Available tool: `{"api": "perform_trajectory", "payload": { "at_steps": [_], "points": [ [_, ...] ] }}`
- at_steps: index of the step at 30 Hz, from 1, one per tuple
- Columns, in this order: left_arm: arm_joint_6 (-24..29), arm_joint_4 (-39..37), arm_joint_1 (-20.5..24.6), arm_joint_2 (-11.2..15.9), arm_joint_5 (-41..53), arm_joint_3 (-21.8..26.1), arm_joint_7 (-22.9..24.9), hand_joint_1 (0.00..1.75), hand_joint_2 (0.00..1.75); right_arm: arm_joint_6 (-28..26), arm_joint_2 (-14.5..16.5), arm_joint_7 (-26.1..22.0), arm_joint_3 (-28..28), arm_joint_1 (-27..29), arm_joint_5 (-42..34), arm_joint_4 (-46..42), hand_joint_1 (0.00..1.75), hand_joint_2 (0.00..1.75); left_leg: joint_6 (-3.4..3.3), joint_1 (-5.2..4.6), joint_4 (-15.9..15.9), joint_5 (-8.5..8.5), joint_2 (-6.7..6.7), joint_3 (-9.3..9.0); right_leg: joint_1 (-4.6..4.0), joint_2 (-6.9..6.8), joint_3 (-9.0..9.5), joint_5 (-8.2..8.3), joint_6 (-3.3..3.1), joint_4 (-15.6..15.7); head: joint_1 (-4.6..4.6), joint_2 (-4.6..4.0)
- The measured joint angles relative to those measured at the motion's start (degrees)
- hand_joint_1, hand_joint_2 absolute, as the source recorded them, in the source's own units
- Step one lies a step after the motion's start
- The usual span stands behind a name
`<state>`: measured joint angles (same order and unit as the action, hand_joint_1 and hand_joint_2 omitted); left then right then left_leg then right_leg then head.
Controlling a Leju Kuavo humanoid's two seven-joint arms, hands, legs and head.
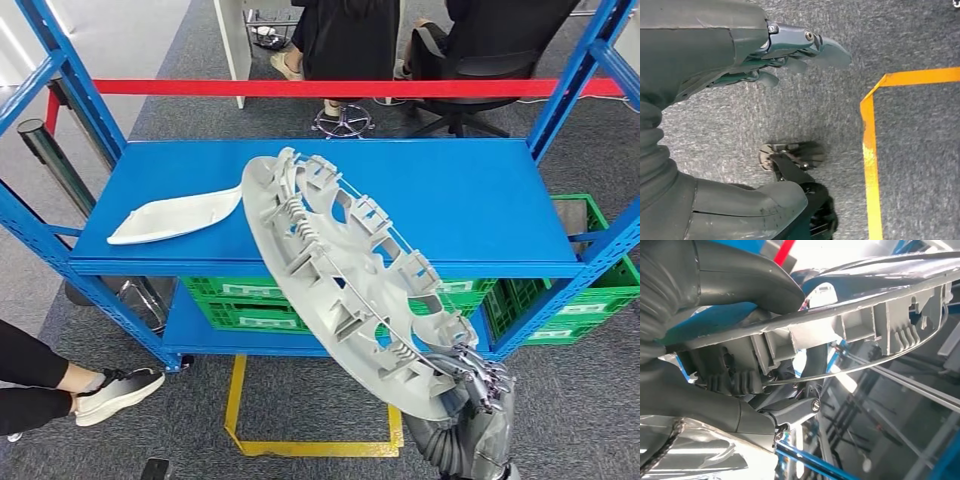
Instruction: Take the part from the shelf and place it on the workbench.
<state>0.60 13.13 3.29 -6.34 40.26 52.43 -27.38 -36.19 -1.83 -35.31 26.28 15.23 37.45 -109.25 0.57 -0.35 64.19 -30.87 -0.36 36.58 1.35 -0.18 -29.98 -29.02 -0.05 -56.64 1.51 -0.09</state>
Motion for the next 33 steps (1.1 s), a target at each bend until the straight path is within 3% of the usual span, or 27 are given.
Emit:
{"api": "perform_trajectory", "payload": {
  "at_steps": [2, 3, 4, 6, 8, 10, 12, 13, 14, 17, 18, 19, 20, 22, 24, 25, 27, 28, 30, 32, 33],
  "points": [
    [0.0, 0.0, 0.0, 0.0, 0.1, 0.0, 0.0, 0.00, 1.75, 1.0, -0.3, 0.2, 0.0, 0.3, -1.2, 0.3, 1.75, 1.75, 0.62, 0.40, 7.2, -4.56, 0.04, 1.62, -0.03, -0.14, -1.22, 0.85, -0.10, -0.1, 0.10, 0.00],
    [0.0, 0.0, 0.0, 0.0, 0.1, 0.0, 0.0, 0.00, 1.75, 1.4, -0.5, 0.3, 0.0, 0.5, -1.9, 0.5, 1.75, 1.75, 0.82, 0.58, 9.3, -5.27, 0.05, 1.63, -0.03, -0.21, -1.86, 1.25, -0.06, -0.3, 0.09, 0.00],
    [0.0, 0.0, 0.0, 0.0, 0.1, 0.1, 0.0, 0.00, 1.75, 1.7, -0.6, 0.4, -0.1, 0.8, -2.7, 0.8, 1.75, 1.75, 0.95, 0.73, 9.4, -4.78, 0.06, 0.72, -0.02, -0.24, -2.51, 1.62, 0.03, -0.5, 0.11, 0.00],
    [0.0, 0.0, 0.0, 0.0, 0.1, 0.1, 0.0, 0.00, 1.75, 2.3, -1.0, 0.3, -0.2, 1.3, -3.9, 1.2, 1.75, 1.75, 1.00, 0.98, 3.3, -1.77, 0.06, -3.98, 0.06, -0.24, -3.64, 2.28, 0.37, -0.8, 0.11, 0.00],
    [0.0, 0.0, 0.1, 0.0, 0.1, 0.2, 0.0, 0.00, 1.75, 2.5, -1.2, 0.2, -0.3, 1.8, -4.6, 1.5, 1.75, 1.75, 0.67, 0.96, -4.7, -0.33, -0.05, -8.88, 0.00, -0.21, -4.40, 2.91, 0.95, -1.1, 0.09, 0.00],
    [0.0, 0.0, 0.2, 0.0, 0.2, 0.3, 0.0, 0.00, 1.75, 2.6, -1.3, 0.2, -0.4, 2.0, -4.9, 1.6, 1.75, 1.75, 0.04, 0.70, -7.7, -0.48, -0.21, -10.20, -0.11, -0.20, -4.79, 3.71, 1.71, -1.2, 0.05, 0.00],
    [0.0, 0.0, 0.0, -0.1, 0.2, 0.4, 0.0, 0.00, 1.75, 2.8, -1.3, 0.2, -0.5, 2.1, -5.4, 1.7, 1.75, 1.75, -0.92, 0.62, -7.8, 0.30, -0.09, -9.49, 0.01, -0.11, -5.07, 4.31, 2.53, -1.1, 0.04, 0.00],
    [0.0, 0.0, 0.0, -0.1, 0.2, 0.5, 0.0, 0.00, 1.75, 2.9, -1.4, 0.4, -0.6, 2.3, -5.8, 1.8, 1.75, 1.75, -1.48, 0.63, -7.9, 0.85, 0.04, -9.01, 0.07, -0.05, -5.51, 3.56, 2.82, -1.5, -0.02, 0.00],
    [0.0, -0.1, 0.0, -0.1, 0.2, 0.5, 0.0, 0.00, 1.75, 3.1, -1.5, 0.5, -0.8, 2.6, -6.3, 2.0, 1.75, 1.75, -2.04, 0.66, -8.0, 1.49, 0.17, -8.43, 0.10, 0.03, -6.21, 1.73, 3.01, -2.9, -0.04, 0.00],
    [0.1, -0.1, 0.0, -0.2, 0.1, 0.8, 0.0, 0.00, 1.75, 3.7, -1.8, 0.7, -2.1, 3.9, -8.2, 3.1, 1.75, 1.75, -2.92, 0.27, -7.9, 3.42, 0.29, -6.00, -0.03, 0.08, -8.97, -6.41, 3.07, -13.0, -0.13, 0.00],
    [0.1, -0.1, 0.0, -0.2, 0.1, 0.9, 0.0, 0.00, 1.75, 3.9, -1.9, 0.7, -2.7, 4.4, -9.0, 3.6, 1.75, 1.75, -3.03, 0.06, -7.8, 4.04, 0.29, -5.10, -0.12, 0.08, -9.23, -7.35, 2.98, -15.9, -0.13, 0.00],
    [0.1, -0.1, -0.1, -0.2, 0.2, 1.0, 0.0, 0.00, 1.75, 4.2, -1.9, 0.6, -3.4, 4.8, -9.8, 4.2, 1.75, 1.75, -3.09, -0.14, -7.7, 4.61, 0.30, -4.24, -0.23, 0.08, -8.71, -6.87, 2.81, -17.0, -0.13, 0.00],
    [0.1, -0.1, -0.1, -0.2, 0.3, 1.0, 0.0, 0.00, 1.75, 4.6, -1.9, 0.4, -4.2, 5.2, -10.5, 4.7, 1.75, 1.75, -3.13, -0.34, -7.6, 5.14, 0.30, -3.40, -0.39, 0.08, -7.18, -5.38, 2.51, -16.2, -0.13, 0.00],
    [0.1, -0.1, -0.1, -0.3, 0.6, 1.1, 0.0, 0.00, 1.75, 5.4, -1.9, -0.1, -6.0, 5.7, -11.6, 5.5, 1.75, 1.75, -3.08, -0.70, -7.3, 6.09, 0.46, -2.15, -0.95, -0.67, -1.47, -2.79, 1.62, -9.3, -0.13, 0.00],
    [0.1, -0.1, -0.3, -0.5, 0.8, 1.2, 0.0, 0.00, 1.75, 6.4, -1.7, -0.6, -7.8, 5.8, -12.4, 6.2, 1.75, 1.75, -2.87, -1.03, -7.0, 6.97, 0.91, -1.54, -1.52, -2.05, 4.11, -3.15, 0.91, -0.9, -0.09, 0.00],
    [0.1, -0.1, -0.3, -0.6, 1.0, 1.3, 0.1, 0.00, 1.75, 6.9, -1.5, -0.9, -8.6, 5.8, -12.7, 6.5, 1.75, 1.75, -2.70, -1.08, -7.0, 7.41, 1.22, -1.41, -1.72, -2.42, 5.35, -3.71, 0.73, 1.4, -0.11, 0.00],
    [0.2, -0.1, -0.5, -0.6, 1.3, 1.5, 0.3, 0.00, 1.75, 8.1, -0.8, -1.4, -10.3, 5.9, -13.1, 7.2, 1.75, 1.75, -2.19, -0.94, -6.8, 7.92, 1.81, -1.16, -1.70, -1.84, 5.13, -3.40, 0.33, 2.4, -0.15, 0.00],
    [0.2, -0.1, -0.5, -0.6, 1.4, 1.5, 0.4, 0.00, 1.75, 8.7, -0.4, -1.6, -11.2, 5.9, -13.2, 7.7, 1.75, 1.75, -1.77, -0.84, -6.3, 7.16, 1.77, -0.96, -1.60, -1.51, 4.70, -2.86, -0.03, 2.4, -0.14, 0.00],
    [0.3, -0.1, -0.6, -0.5, 1.8, 1.6, 0.6, 0.00, 1.75, 9.7, 0.5, -1.8, -12.7, 5.9, -13.2, 8.5, 1.75, 1.75, -0.88, -0.60, -2.6, 2.61, 1.20, -0.01, -1.32, -0.97, 3.46, -1.56, -0.74, 2.4, -0.04, 0.00],
    [0.4, -0.1, -0.6, -0.6, 2.1, 1.6, 0.9, 0.00, 1.75, 10.5, 1.3, -2.0, -13.8, 5.9, -13.1, 9.2, 1.75, 1.75, -0.33, -0.27, 4.7, -3.13, 0.84, 1.37, -1.34, -0.25, 1.95, -0.23, -0.99, 2.2, 0.01, 0.00],
    [0.4, -0.1, -0.5, -0.6, 2.2, 1.6, 1.0, 0.00, 1.75, 10.7, 1.6, -2.1, -14.3, 5.9, -13.1, 9.6, 1.75, 1.75, -0.19, -0.14, 7.8, -4.44, 0.83, 1.65, -1.34, 0.18, 1.06, 0.46, -0.96, 2.0, 0.02, 0.00]
  ]
}}
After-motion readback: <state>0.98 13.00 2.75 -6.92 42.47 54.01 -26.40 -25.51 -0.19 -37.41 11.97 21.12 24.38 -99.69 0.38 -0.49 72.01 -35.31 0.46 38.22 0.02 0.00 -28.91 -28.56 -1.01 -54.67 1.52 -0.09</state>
